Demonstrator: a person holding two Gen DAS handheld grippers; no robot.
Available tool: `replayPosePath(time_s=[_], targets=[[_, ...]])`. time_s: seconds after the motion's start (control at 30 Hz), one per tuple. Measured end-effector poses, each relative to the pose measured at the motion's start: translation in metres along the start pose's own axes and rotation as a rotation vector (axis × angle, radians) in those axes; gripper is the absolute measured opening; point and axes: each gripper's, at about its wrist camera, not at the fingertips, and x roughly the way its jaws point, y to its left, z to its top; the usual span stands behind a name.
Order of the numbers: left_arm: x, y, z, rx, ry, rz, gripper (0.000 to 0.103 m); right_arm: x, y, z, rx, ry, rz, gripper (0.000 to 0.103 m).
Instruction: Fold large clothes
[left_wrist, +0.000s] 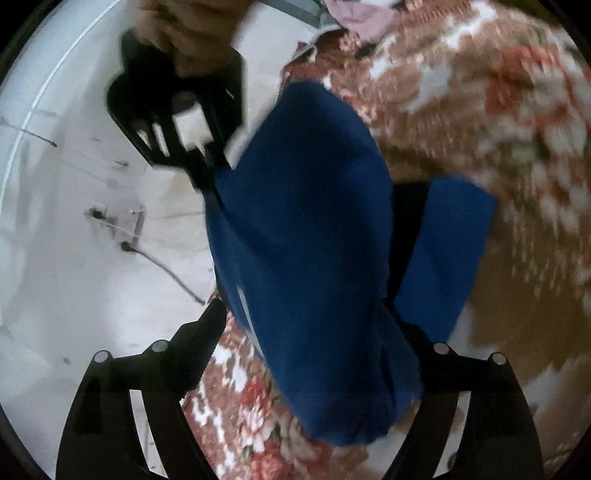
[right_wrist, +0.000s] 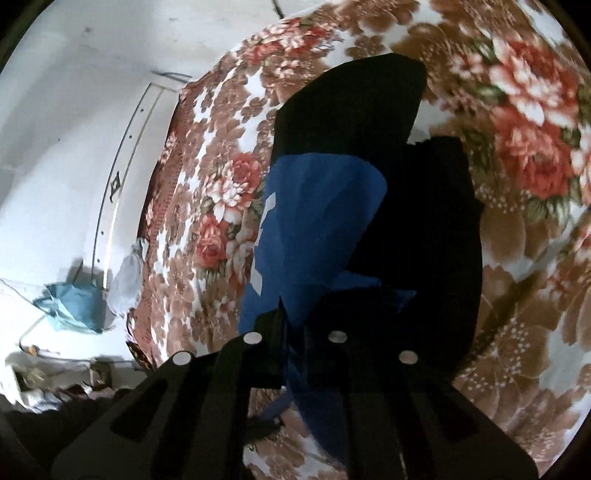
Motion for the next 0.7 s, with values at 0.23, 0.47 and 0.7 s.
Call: replayPosePath(time_s=[0.23, 0.47, 0.7], targets=[[0.05, -0.043, -0.036, 0.145, 0.077, 0.076, 0.074, -0.008, -0.007, -0.009, 0.07, 0.033, -0.036, 0.007], [0.049, -0.001, -0.05, 0.05, 0.074, 0.122, 0.046, -0.008, -0.015, -0.023, 0.109, 0.032, -0.081, 0.006], [0.061, -0.012, -0.058, 0.046, 0.066, 0.139, 0.043, 0.015, -0.069, -0.057, 0.216, 0.061, -0.107, 0.006]])
